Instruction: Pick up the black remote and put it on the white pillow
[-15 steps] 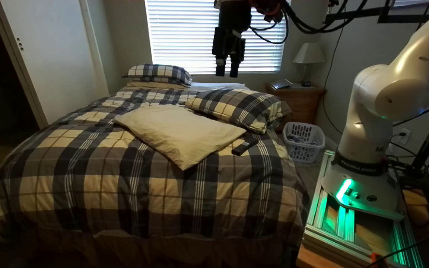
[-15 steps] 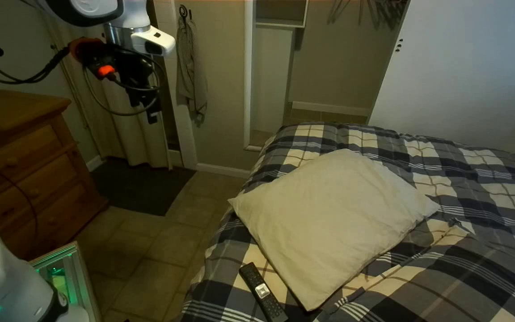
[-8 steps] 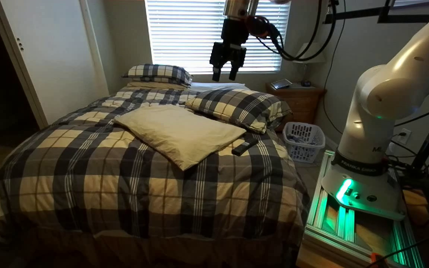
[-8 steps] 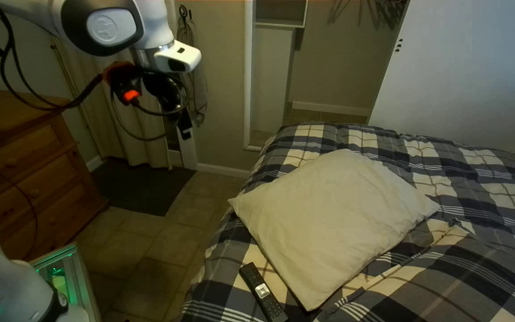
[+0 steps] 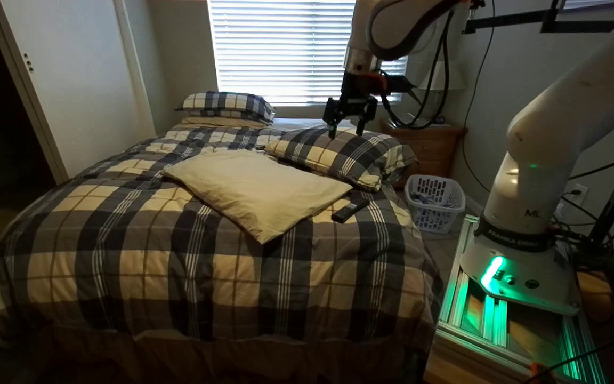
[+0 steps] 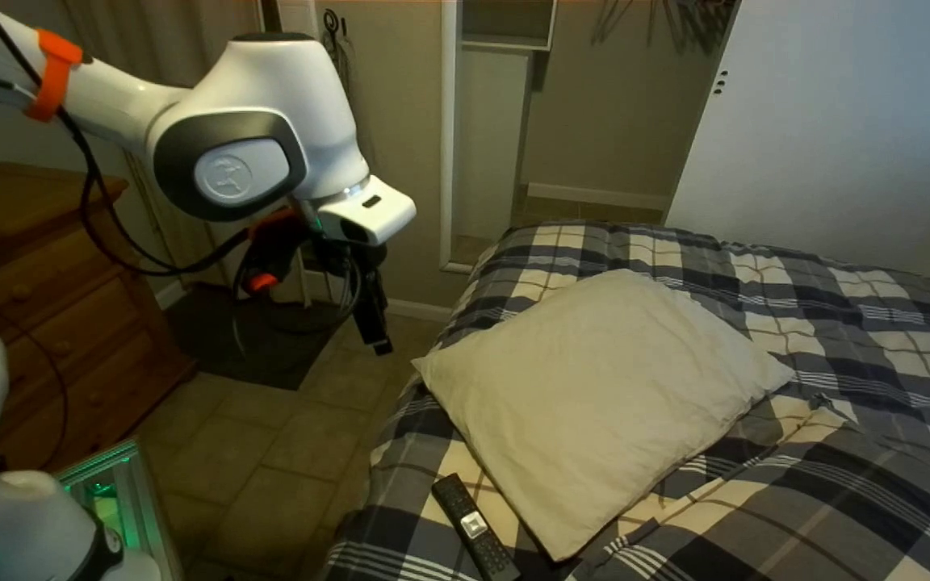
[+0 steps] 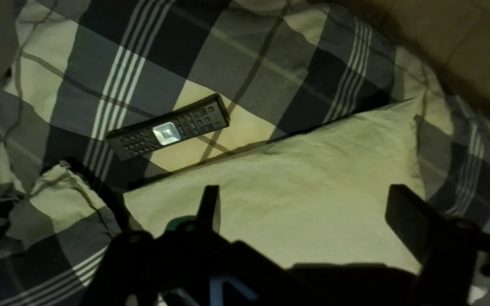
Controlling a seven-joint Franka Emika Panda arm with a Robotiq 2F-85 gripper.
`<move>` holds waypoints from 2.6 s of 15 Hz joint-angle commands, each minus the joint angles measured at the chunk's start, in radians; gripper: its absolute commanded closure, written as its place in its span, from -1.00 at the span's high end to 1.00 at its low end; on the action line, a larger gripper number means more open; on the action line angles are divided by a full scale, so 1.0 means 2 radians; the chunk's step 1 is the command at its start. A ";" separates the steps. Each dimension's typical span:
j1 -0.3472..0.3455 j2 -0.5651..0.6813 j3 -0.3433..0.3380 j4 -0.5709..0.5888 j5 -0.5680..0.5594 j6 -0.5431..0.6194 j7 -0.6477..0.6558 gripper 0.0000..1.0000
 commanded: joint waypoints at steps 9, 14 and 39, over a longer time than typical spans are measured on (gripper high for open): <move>-0.034 0.056 -0.010 -0.012 -0.028 0.052 0.056 1.00; -0.080 0.126 -0.009 -0.009 -0.060 0.159 0.121 1.00; -0.015 0.503 -0.139 0.128 0.117 0.320 0.055 1.00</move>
